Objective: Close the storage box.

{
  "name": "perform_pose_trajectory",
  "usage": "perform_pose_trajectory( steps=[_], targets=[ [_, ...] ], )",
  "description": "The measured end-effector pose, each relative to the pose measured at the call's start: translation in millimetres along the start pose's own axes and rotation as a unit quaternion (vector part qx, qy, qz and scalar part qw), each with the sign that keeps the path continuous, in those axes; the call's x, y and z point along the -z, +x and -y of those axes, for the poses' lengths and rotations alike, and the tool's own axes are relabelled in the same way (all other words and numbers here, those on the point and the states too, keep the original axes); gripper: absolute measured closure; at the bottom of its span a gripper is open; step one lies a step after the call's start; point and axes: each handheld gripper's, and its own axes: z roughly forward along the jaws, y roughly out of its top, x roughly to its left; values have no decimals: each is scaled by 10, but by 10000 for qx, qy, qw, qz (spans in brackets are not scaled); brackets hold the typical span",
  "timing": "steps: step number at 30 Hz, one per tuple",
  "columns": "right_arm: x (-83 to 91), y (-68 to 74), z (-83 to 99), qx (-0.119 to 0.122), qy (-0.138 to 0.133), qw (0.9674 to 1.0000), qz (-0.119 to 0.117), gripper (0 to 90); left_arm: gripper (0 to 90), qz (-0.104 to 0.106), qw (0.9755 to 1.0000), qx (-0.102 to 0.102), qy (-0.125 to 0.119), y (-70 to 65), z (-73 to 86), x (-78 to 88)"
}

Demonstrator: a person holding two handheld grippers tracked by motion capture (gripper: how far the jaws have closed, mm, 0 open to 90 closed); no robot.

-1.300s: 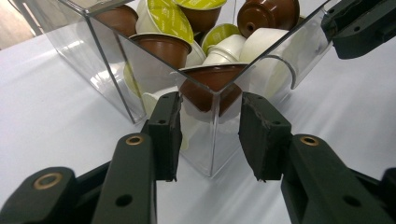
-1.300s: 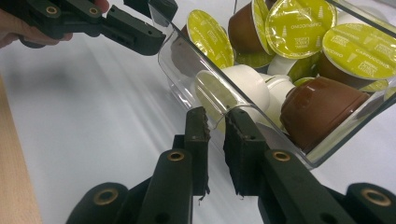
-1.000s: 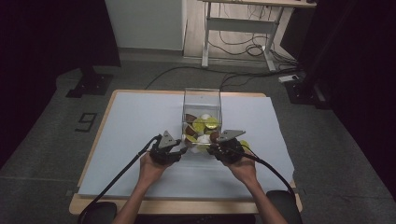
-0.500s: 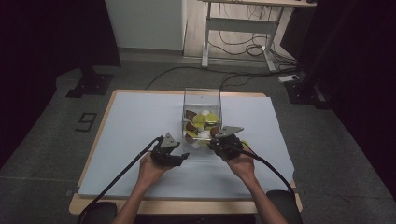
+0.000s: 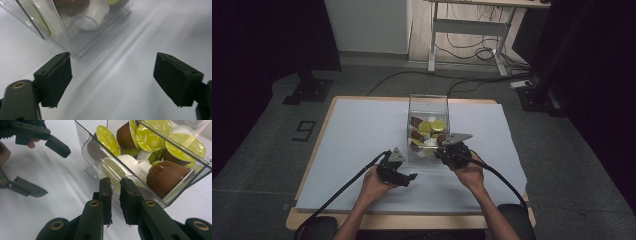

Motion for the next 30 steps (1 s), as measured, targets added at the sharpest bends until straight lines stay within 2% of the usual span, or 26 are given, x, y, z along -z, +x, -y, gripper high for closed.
perform_pose_trajectory(
  steps=[8,10,15,19,30],
  targets=[
    [-17,-37,-12,-25,-13,10000,-37,787,97,65,9996,-7,280,-5,94,-79],
    [-28,-50,-20,-22,-16,10000,-11,786,50,40,9992,-16,388,-1,128,-104],
    [-51,-80,-35,-48,-19,10000,20,787,0,-20,9987,-69,511,-4,156,-121],
    [-64,-94,-46,-76,-18,10000,22,787,0,-43,9981,-147,601,-17,178,-140],
    [-114,-155,-85,-129,-15,9999,102,787,0,-68,9981,-155,590,-23,188,-140]
  ],
)
